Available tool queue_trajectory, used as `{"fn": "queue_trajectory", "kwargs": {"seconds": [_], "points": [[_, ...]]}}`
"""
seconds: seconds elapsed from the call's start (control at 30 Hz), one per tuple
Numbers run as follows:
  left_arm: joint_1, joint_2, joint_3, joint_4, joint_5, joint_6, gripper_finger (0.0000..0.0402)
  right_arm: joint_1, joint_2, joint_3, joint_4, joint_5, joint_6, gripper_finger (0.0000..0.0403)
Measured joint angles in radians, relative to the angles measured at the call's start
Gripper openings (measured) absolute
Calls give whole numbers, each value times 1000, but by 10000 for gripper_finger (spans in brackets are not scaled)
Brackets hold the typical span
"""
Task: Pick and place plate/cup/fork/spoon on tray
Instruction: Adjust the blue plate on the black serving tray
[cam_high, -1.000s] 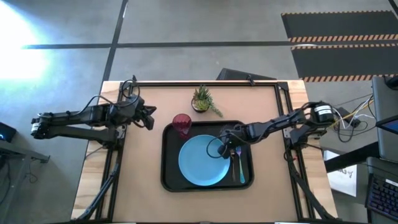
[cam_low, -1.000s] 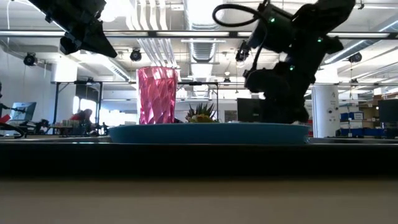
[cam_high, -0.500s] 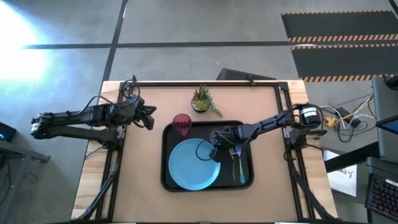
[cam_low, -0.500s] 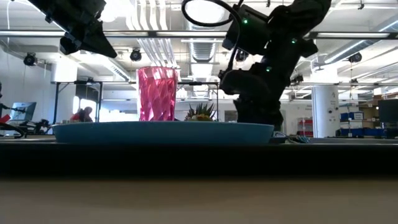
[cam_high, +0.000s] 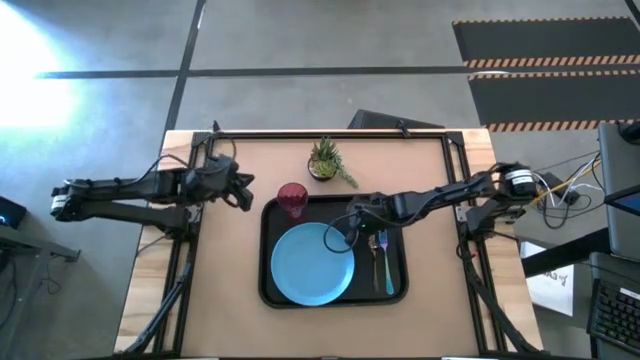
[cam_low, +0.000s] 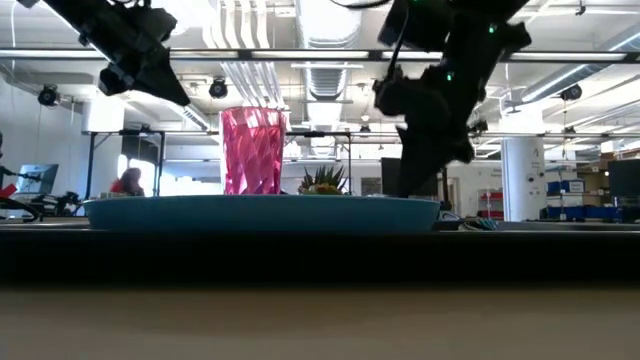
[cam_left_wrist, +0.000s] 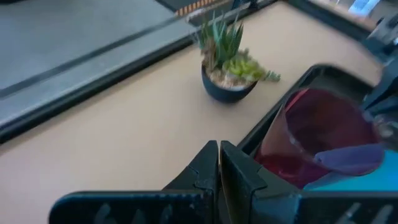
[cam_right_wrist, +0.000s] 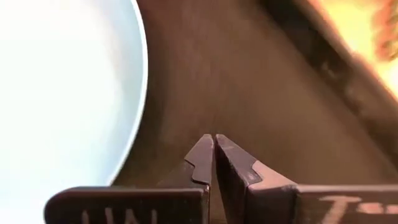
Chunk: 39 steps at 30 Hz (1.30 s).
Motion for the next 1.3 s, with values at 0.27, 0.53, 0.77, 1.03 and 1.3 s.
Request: {"fn": "queue_trajectory", "kwargs": {"seconds": [0.27, 0.53, 0.77, 1.03, 1.3], "points": [[0, 101, -1, 1, 11, -20, 0, 3, -80, 0, 115, -46, -5, 8], [1, 90, 18, 4, 11, -20, 0, 12, 67, -1, 308, -180, 6, 8], [1, 33, 20, 0, 11, -20, 0, 41, 199, 8, 317, -260, 41, 8], [1, -7, 18, -1, 10, -20, 0, 48, 185, 8, 302, -261, 38, 8], [1, 4, 17, 0, 9, -20, 0, 48, 107, 8, 170, -233, 22, 8]]}}
